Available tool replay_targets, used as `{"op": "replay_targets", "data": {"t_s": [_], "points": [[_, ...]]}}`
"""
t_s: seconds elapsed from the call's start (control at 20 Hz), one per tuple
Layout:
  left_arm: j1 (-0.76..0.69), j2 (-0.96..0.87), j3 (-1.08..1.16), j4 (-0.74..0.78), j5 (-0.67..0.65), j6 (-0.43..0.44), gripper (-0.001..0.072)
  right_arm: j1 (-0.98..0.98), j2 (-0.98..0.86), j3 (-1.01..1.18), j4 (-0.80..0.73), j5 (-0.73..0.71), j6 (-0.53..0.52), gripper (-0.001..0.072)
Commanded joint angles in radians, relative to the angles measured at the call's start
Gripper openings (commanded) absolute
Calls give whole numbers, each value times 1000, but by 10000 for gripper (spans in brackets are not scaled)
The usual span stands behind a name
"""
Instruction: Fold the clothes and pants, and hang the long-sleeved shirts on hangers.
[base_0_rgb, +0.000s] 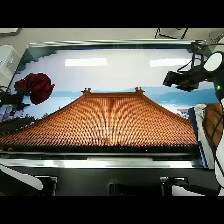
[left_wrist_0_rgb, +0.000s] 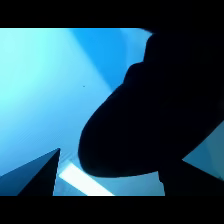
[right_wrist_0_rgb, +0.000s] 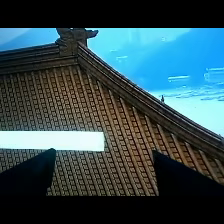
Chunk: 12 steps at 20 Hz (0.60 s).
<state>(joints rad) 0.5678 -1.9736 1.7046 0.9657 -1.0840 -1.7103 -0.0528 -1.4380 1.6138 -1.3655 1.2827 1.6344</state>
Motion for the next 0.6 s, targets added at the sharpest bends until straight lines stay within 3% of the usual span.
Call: {"op": "replay_targets", "data": {"t_s": [0.0,0.15,0.2,0.25,0.3,0.55], "points": [[-31,-60,-4,-80,75,67,719,1,-1,0,37,4,3,670],[-64,-59,-3,-90,185,96,712,1,-1,0,55,26,3,670],[-75,-58,-2,-102,204,96,554,1,-1,0,56,41,3,670],[-84,-56,2,-114,206,97,165,1,-1,0,56,60,3,670],[-95,-46,2,-146,206,143,28,1,0,0,56,75,3,670],[-197,191,1,-187,217,404,27,1,11,2,53,100,-16,670]]}}
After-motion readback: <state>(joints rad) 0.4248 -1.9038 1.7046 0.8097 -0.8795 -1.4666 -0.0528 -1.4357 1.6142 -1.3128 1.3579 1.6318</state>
